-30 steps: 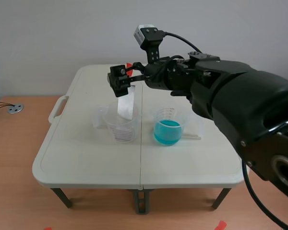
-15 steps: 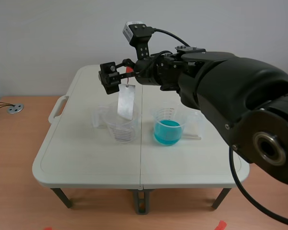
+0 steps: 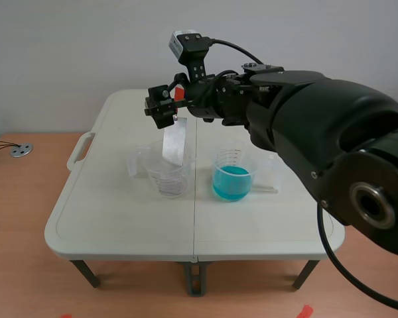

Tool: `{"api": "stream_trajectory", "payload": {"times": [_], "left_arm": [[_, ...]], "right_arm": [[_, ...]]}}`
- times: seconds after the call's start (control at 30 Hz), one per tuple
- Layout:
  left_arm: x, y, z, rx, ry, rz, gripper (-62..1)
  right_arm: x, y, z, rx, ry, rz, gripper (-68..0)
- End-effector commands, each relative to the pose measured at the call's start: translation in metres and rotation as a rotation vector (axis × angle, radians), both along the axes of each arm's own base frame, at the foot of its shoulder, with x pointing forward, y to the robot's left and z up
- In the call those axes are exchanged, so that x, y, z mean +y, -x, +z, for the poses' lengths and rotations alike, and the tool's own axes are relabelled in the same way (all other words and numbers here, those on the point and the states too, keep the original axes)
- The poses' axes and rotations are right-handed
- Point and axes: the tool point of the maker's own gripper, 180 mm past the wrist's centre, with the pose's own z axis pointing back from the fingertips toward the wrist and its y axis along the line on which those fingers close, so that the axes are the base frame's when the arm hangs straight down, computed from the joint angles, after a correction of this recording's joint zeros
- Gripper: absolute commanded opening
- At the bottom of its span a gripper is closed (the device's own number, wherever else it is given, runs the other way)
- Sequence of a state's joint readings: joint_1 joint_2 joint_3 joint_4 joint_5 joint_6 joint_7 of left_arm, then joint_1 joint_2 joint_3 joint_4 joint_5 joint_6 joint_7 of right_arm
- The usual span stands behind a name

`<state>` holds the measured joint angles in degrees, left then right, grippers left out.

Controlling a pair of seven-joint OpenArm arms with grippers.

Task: Hold the metal plate by the orange handle, dip it into the blue solution, take it out and point at it, then put the plate back in the beaker on the left.
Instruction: 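Lift the metal plate out of the left beaker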

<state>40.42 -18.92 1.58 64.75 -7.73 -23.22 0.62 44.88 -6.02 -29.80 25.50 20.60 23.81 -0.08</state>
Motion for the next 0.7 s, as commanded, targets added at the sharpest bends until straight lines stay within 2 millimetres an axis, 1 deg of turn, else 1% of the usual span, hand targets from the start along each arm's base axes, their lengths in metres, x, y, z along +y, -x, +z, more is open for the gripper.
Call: {"api": "stream_trajectory", "payload": {"times": [0.0,0.13,0.37,0.57,0.67], "left_arm": [[-0.0032,-0.0029,0.0041,-0.015,0.017,-0.003,-57.8],[-0.0032,-0.0029,0.0041,-0.015,0.017,-0.003,-57.8],[-0.0032,-0.0030,0.0041,-0.015,0.017,-0.003,-57.8],[-0.0032,-0.0030,0.0041,-0.015,0.017,-0.003,-57.8],[-0.0032,-0.0030,0.0041,-0.015,0.017,-0.002,-57.8]], "right_arm": [[0.0035,-0.0111,0.0260,-0.059,-0.029,-0.002,-27.0],[0.0036,-0.0117,0.0281,-0.069,-0.037,-0.004,-31.8],[0.0037,-0.0118,0.0285,-0.070,-0.039,-0.005,-33.4],[0.0035,-0.0118,0.0282,-0.070,-0.039,-0.005,-43.4],[0.0035,-0.0118,0.0282,-0.070,-0.039,-0.005,-44.7]]}}
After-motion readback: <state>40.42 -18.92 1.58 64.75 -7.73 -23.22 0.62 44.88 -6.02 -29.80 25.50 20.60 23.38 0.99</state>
